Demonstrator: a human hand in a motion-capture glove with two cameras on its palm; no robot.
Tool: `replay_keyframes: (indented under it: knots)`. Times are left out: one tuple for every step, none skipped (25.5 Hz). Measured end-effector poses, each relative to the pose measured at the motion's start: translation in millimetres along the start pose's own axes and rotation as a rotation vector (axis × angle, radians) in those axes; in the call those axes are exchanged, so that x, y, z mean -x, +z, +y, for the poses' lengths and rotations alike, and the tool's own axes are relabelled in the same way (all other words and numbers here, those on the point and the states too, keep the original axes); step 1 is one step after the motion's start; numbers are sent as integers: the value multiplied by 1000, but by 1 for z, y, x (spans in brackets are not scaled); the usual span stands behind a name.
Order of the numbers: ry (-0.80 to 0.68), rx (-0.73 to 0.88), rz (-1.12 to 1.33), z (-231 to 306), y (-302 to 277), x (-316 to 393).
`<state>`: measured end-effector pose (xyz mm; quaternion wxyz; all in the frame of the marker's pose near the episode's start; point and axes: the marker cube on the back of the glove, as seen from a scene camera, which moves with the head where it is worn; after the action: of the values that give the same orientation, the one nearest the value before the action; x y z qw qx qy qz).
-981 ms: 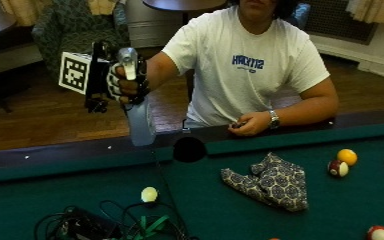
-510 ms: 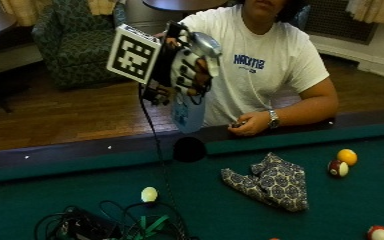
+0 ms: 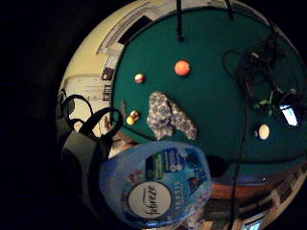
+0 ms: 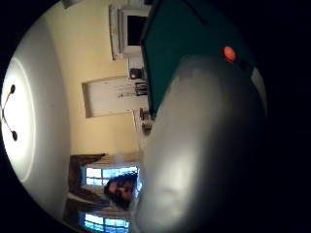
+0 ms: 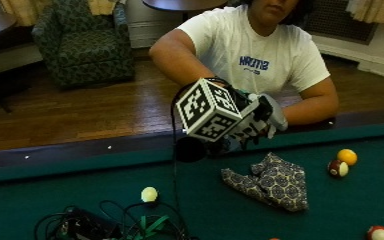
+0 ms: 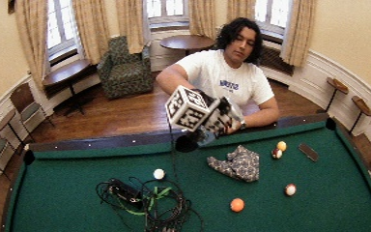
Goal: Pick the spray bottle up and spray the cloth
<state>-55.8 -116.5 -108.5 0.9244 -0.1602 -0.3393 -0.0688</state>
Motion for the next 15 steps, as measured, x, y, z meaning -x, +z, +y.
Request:
replay_keyframes:
  knots:
    - [21,19,4,-4,8,-4]
    - [39,37,9,-7,15,-8]
    - [57,56,15,-10,22,-12]
    - [76,76,24,-13,29,-17]
    - [96,99,36,-15,37,-22]
    - [119,123,50,-18,45,-27]
    - [143,149,64,-20,53,-33]
    - [167,173,79,-22,60,-39]
    - [191,197,92,-23,67,-44]
    - [213,221,106,-24,73,-50]
    - [236,244,120,-24,80,-55]
    - [258,269,136,-24,86,-61]
    - [281,295,152,-24,93,-67]
    - [304,318,168,-24,99,-73]
    - [327,339,183,-23,106,-79]
